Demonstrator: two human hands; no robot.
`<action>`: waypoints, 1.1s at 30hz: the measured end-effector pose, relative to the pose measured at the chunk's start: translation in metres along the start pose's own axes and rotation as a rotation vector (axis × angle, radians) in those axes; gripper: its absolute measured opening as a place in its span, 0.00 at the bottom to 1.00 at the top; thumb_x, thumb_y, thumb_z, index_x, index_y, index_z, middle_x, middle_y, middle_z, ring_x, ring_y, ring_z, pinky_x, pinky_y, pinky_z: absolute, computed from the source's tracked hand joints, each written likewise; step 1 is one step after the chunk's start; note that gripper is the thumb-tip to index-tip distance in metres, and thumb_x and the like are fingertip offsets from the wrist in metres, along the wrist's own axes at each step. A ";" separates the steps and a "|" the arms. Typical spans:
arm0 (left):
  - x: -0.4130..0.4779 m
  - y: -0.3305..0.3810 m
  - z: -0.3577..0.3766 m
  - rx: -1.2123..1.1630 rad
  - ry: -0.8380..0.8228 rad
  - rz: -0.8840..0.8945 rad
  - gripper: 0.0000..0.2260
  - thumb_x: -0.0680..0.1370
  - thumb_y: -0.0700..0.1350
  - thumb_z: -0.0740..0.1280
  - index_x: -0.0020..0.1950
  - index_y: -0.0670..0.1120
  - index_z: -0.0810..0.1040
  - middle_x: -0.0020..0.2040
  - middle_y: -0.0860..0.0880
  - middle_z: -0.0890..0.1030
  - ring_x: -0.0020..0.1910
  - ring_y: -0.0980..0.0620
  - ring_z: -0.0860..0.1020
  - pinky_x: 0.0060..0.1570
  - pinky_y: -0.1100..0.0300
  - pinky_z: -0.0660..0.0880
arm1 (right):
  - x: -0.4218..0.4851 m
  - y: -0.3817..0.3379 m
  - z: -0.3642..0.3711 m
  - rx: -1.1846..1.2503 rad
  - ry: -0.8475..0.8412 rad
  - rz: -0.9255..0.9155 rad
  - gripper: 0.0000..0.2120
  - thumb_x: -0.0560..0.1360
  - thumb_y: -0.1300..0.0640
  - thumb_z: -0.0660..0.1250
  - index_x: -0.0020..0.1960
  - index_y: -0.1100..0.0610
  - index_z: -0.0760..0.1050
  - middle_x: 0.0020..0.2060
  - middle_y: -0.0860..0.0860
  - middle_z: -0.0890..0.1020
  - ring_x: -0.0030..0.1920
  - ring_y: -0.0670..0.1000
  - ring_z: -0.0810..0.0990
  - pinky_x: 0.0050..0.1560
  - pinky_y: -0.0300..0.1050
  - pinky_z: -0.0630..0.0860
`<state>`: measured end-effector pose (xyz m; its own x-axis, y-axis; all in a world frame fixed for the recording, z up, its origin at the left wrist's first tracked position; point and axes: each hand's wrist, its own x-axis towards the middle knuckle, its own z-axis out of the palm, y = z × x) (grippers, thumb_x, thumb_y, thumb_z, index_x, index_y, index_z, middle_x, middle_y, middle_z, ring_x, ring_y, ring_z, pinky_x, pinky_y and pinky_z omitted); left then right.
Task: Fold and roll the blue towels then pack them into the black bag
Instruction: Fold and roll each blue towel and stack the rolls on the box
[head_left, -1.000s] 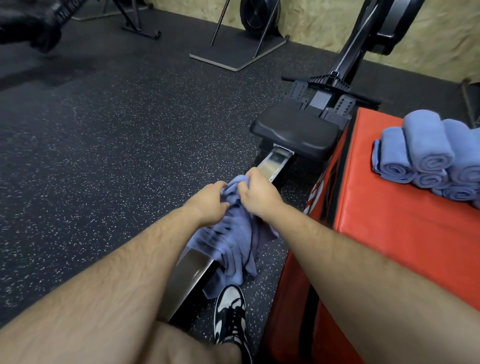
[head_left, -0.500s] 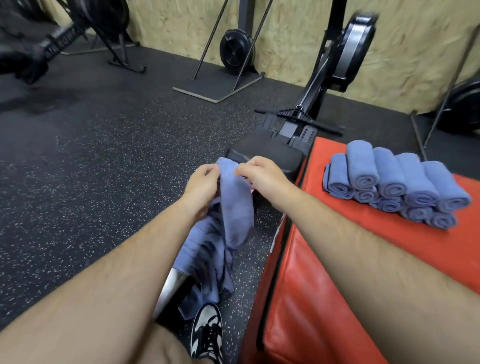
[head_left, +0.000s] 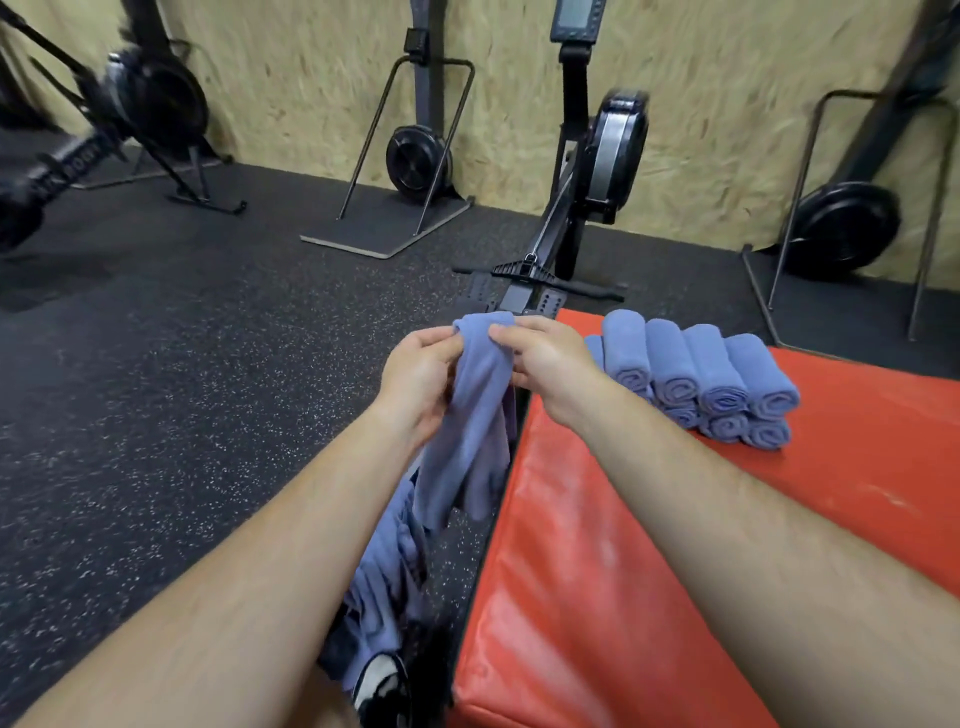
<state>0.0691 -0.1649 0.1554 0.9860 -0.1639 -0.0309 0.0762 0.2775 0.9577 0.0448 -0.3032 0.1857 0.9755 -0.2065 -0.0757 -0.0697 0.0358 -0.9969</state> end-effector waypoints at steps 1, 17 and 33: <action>-0.003 0.003 0.010 0.007 -0.034 -0.010 0.08 0.79 0.40 0.66 0.51 0.35 0.79 0.40 0.40 0.76 0.36 0.47 0.73 0.32 0.58 0.71 | -0.003 -0.006 -0.009 -0.048 0.007 -0.038 0.03 0.76 0.62 0.70 0.49 0.58 0.80 0.48 0.57 0.85 0.47 0.54 0.82 0.55 0.54 0.79; -0.032 0.032 0.141 0.231 0.116 0.171 0.04 0.75 0.41 0.70 0.49 0.46 0.81 0.41 0.49 0.82 0.35 0.53 0.77 0.33 0.60 0.73 | -0.067 -0.073 -0.191 -0.368 0.465 -0.254 0.03 0.72 0.58 0.67 0.40 0.55 0.75 0.36 0.48 0.79 0.39 0.48 0.77 0.43 0.46 0.78; -0.089 -0.037 0.213 0.375 -0.264 0.149 0.04 0.78 0.33 0.68 0.51 0.38 0.79 0.43 0.46 0.83 0.37 0.55 0.81 0.32 0.66 0.76 | -0.115 0.017 -0.227 -0.294 0.462 -0.184 0.15 0.70 0.59 0.77 0.51 0.53 0.74 0.43 0.48 0.79 0.43 0.46 0.76 0.48 0.40 0.70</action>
<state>-0.0532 -0.3624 0.1835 0.9069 -0.3967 0.1418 -0.1697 -0.0361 0.9848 -0.1165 -0.5011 0.1724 0.7892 -0.5918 0.1641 -0.0271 -0.3006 -0.9534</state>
